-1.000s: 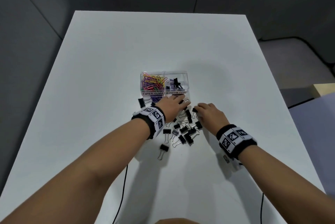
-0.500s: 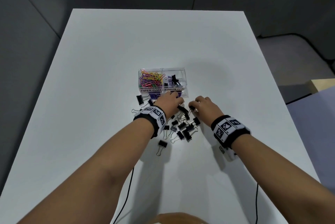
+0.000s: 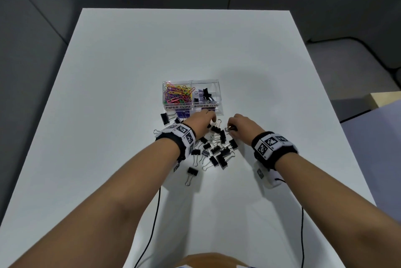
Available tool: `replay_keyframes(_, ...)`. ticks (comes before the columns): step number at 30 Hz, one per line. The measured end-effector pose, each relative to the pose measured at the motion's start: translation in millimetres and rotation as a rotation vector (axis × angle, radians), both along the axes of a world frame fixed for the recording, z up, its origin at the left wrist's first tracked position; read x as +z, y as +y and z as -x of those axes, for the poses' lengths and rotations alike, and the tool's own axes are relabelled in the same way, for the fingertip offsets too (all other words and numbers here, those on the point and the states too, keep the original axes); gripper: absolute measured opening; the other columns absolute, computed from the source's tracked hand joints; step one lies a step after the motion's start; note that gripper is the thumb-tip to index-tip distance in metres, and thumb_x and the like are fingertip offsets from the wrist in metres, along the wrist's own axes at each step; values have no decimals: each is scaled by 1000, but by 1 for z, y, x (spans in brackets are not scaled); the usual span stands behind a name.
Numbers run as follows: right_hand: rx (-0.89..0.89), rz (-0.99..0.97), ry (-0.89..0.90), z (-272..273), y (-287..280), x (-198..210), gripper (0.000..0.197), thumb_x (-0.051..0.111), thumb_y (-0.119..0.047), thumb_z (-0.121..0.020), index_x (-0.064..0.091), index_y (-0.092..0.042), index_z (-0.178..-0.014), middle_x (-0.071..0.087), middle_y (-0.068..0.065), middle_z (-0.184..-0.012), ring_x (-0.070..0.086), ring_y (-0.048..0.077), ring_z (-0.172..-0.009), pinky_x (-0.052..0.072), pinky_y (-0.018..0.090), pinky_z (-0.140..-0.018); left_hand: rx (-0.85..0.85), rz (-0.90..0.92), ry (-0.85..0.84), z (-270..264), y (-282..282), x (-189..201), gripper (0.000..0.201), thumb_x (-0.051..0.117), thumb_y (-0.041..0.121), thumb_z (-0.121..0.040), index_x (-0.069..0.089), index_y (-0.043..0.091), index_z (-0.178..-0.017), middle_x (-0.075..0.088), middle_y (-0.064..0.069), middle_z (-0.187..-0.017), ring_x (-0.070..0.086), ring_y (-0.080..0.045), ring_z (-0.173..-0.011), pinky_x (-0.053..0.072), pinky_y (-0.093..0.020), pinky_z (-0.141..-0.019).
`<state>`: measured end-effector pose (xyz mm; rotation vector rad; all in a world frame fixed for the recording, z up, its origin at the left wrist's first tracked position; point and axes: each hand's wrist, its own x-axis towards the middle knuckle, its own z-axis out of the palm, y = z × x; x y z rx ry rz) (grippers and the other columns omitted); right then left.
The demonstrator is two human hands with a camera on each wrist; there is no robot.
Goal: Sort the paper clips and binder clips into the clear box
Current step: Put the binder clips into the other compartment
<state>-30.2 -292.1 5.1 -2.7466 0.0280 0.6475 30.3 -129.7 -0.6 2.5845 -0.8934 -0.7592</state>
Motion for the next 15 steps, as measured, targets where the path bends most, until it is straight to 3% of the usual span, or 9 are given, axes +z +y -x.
replay_keyframes(6, -90, -55, -32, 6, 1, -2, 20, 44, -10, -94, 58, -4, -106, 63, 15, -107, 60, 33, -97, 47, 38, -82, -26, -30, 2, 3, 7, 2, 43, 46, -8, -87, 47, 11, -125, 44, -13, -128, 52, -29, -108, 52, -41, -87)
replay_keyframes(11, -152, -32, 42, 14, 3, 3, 31, 38, -18, -94, 40, -16, -125, 64, 15, -92, 54, 28, -74, 39, 32, -66, 6, -8, 1, 1, 14, 5, 28, 46, -9, -86, 58, 5, -107, 46, -13, -119, 49, -25, -93, 46, -33, -81)
replay_keyframes(15, -188, -55, 57, 16, 5, 4, 14, 37, -18, -93, 42, -14, -105, 63, 13, -84, 52, 27, -70, 38, 32, -65, 75, 48, 72, 0, 20, 12, 18, 51, 4, -87, 58, 6, -103, 40, -5, -106, 49, -21, -98, 45, -30, -89)
